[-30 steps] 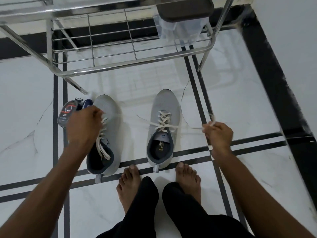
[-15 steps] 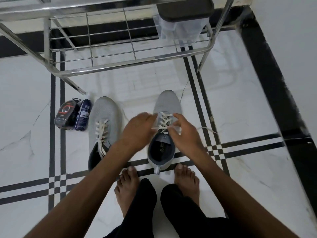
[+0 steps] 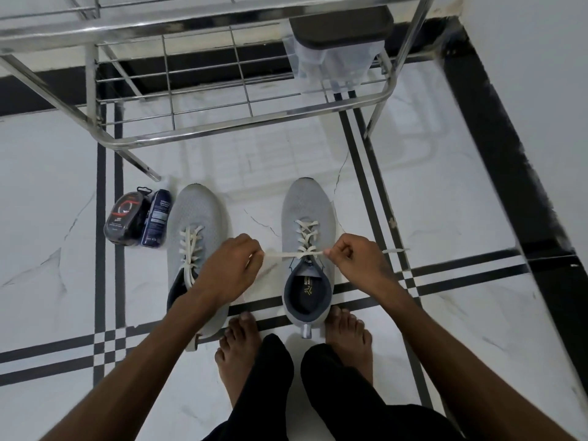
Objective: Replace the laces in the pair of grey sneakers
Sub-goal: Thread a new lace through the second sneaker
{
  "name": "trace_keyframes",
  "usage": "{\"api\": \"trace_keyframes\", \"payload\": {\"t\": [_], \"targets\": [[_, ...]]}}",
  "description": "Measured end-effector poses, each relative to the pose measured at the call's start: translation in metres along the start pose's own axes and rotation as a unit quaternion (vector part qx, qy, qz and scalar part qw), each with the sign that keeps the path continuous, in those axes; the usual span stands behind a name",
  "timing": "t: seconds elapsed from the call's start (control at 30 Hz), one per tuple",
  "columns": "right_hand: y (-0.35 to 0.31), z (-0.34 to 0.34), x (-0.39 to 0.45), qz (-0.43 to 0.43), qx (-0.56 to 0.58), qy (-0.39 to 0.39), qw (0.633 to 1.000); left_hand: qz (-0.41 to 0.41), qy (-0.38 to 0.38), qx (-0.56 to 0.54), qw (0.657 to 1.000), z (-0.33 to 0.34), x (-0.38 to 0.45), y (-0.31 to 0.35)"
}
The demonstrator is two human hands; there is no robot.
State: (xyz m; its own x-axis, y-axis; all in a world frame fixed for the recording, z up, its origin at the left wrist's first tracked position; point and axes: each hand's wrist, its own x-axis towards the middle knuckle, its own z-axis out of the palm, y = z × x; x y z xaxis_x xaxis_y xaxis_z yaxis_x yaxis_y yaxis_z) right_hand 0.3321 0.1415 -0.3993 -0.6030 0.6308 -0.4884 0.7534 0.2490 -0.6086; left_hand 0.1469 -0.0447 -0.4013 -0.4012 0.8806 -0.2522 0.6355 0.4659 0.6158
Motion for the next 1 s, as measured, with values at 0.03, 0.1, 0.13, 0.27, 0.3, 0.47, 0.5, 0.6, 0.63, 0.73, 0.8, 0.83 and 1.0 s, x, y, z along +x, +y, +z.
{"api": "trace_keyframes", "payload": {"t": [0.03, 0.1, 0.13, 0.27, 0.3, 0.47, 0.5, 0.6, 0.63, 0.73, 0.8, 0.83, 1.0], "targets": [[-0.002, -0.001, 0.0, -0.005, 0.041, -0.007, 0.999, -0.031, 0.012, -0.087, 0.996, 0.001, -0.001, 0.003], [-0.009, -0.003, -0.002, -0.008, 0.189, -0.025, 0.982, -0.11, 0.043, -0.254, 0.96, 0.004, 0.0, 0.019], [-0.015, -0.004, -0.002, -0.004, 0.268, -0.032, 0.963, -0.134, 0.054, -0.325, 0.935, 0.004, 0.003, 0.03], [-0.038, 0.005, 0.003, 0.009, 0.427, -0.047, 0.903, -0.153, 0.063, -0.547, 0.821, 0.01, 0.02, 0.065], [-0.042, 0.01, 0.005, 0.006, 0.417, -0.034, 0.908, -0.154, 0.071, -0.542, 0.823, 0.013, 0.024, 0.071], [-0.032, 0.019, 0.011, -0.016, 0.373, -0.001, 0.928, -0.136, 0.115, -0.46, 0.87, 0.029, 0.033, 0.073], [-0.029, 0.02, 0.011, -0.009, 0.379, -0.001, 0.925, -0.13, 0.113, -0.43, 0.886, 0.031, 0.033, 0.069], [-0.024, 0.024, 0.01, 0.009, 0.39, 0.011, 0.921, -0.106, 0.117, -0.361, 0.919, 0.039, 0.032, 0.056], [-0.024, 0.025, 0.01, 0.004, 0.384, 0.011, 0.923, -0.092, 0.116, -0.354, 0.923, 0.04, 0.031, 0.055], [-0.03, 0.026, 0.007, -0.019, 0.356, -0.005, 0.934, -0.03, 0.109, -0.311, 0.944, 0.041, 0.028, 0.055], [-0.032, 0.022, 0.005, -0.025, 0.35, -0.031, 0.936, -0.011, 0.123, -0.26, 0.958, 0.043, 0.026, 0.056], [-0.032, 0.02, 0.004, -0.028, 0.35, -0.049, 0.935, -0.016, 0.13, -0.237, 0.963, 0.042, 0.025, 0.056], [-0.032, 0.016, 0.0, -0.06, 0.34, -0.054, 0.937, -0.036, 0.13, -0.15, 0.979, 0.04, 0.032, 0.061]]}}
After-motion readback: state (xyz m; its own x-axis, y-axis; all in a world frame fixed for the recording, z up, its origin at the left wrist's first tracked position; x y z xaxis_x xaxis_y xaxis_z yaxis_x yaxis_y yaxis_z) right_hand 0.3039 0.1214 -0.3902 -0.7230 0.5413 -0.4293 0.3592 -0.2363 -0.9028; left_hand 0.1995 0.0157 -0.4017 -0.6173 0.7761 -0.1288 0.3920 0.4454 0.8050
